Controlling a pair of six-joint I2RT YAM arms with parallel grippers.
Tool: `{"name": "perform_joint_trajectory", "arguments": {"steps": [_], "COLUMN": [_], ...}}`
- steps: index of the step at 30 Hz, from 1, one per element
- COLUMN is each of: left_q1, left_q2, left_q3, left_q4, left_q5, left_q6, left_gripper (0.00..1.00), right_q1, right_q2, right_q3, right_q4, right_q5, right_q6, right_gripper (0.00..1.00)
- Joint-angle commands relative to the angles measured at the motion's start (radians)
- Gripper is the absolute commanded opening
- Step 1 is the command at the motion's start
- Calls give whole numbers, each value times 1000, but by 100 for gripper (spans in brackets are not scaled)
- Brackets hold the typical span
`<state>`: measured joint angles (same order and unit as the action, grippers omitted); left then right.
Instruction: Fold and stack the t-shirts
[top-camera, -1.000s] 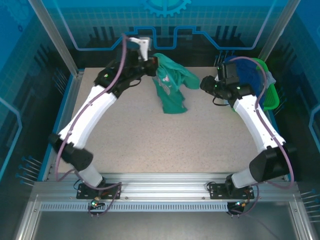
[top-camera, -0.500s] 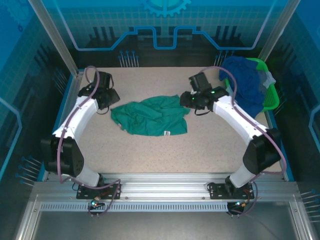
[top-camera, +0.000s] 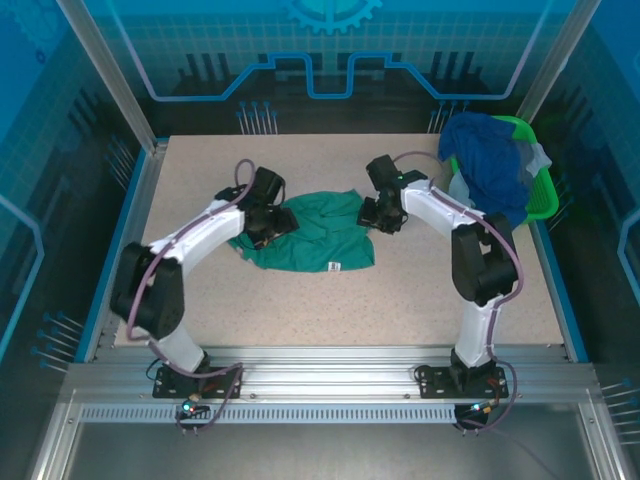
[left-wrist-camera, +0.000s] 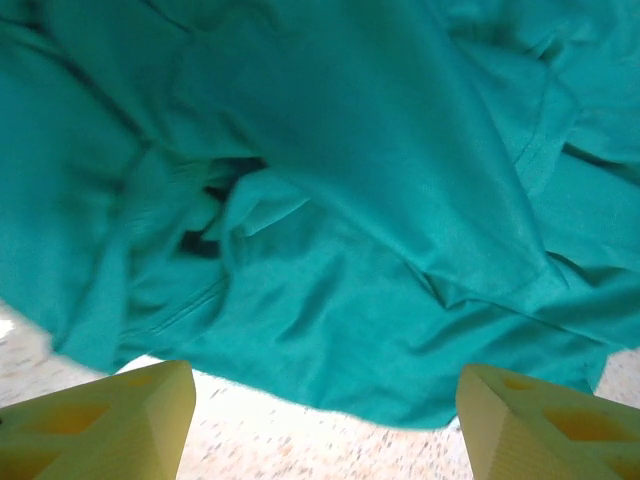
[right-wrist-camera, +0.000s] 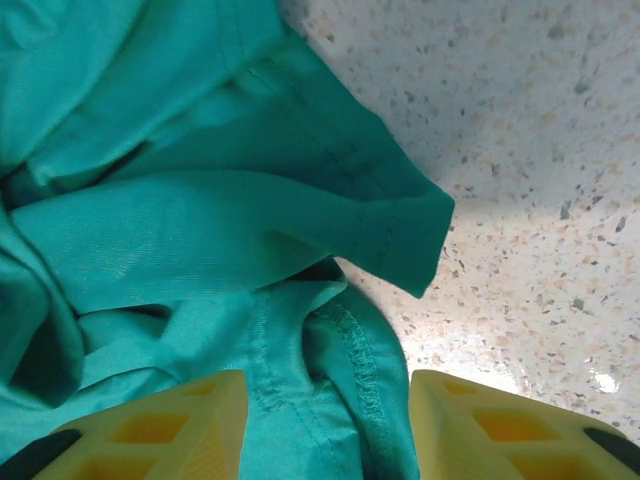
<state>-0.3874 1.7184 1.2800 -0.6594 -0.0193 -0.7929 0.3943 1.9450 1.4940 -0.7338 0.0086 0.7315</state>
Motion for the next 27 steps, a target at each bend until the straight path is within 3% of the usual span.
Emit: {"name": "perform_joint_trajectory", "arguments": {"steps": [1, 8, 13, 17, 19, 21, 22, 27], "left_q1": [-18, -18, -19, -19, -18, -14, -12, 26], "left_q2": [87, 223, 290, 319, 328, 319, 303, 182], "left_q3": [60, 140, 189, 205, 219, 232, 234, 242], "left_q4": [66, 134, 142, 172, 178, 162, 157, 127], "left_q5": [63, 89, 94, 109, 111, 88, 71, 18], "left_q6": [-86, -171, -172, -157, -141, -121, -115, -80], "left_gripper": [71, 67, 56, 40, 26, 5, 0, 0], "right_q1": [1, 5, 8, 8, 8, 8, 7, -3], "right_q2": [32, 73, 101, 112, 106, 84, 69, -29], "right_q3": [10, 3, 25, 47, 53, 51, 51, 48], "right_q4": [-12, 14, 17, 22, 23, 20, 18, -17], "right_q5": [-44, -77, -74, -73, -65, -48, -39, 5], "right_q6": [63, 93, 107, 99, 100, 105, 105, 102], "right_gripper": [45, 44, 36, 21, 10, 0, 0, 0]}}
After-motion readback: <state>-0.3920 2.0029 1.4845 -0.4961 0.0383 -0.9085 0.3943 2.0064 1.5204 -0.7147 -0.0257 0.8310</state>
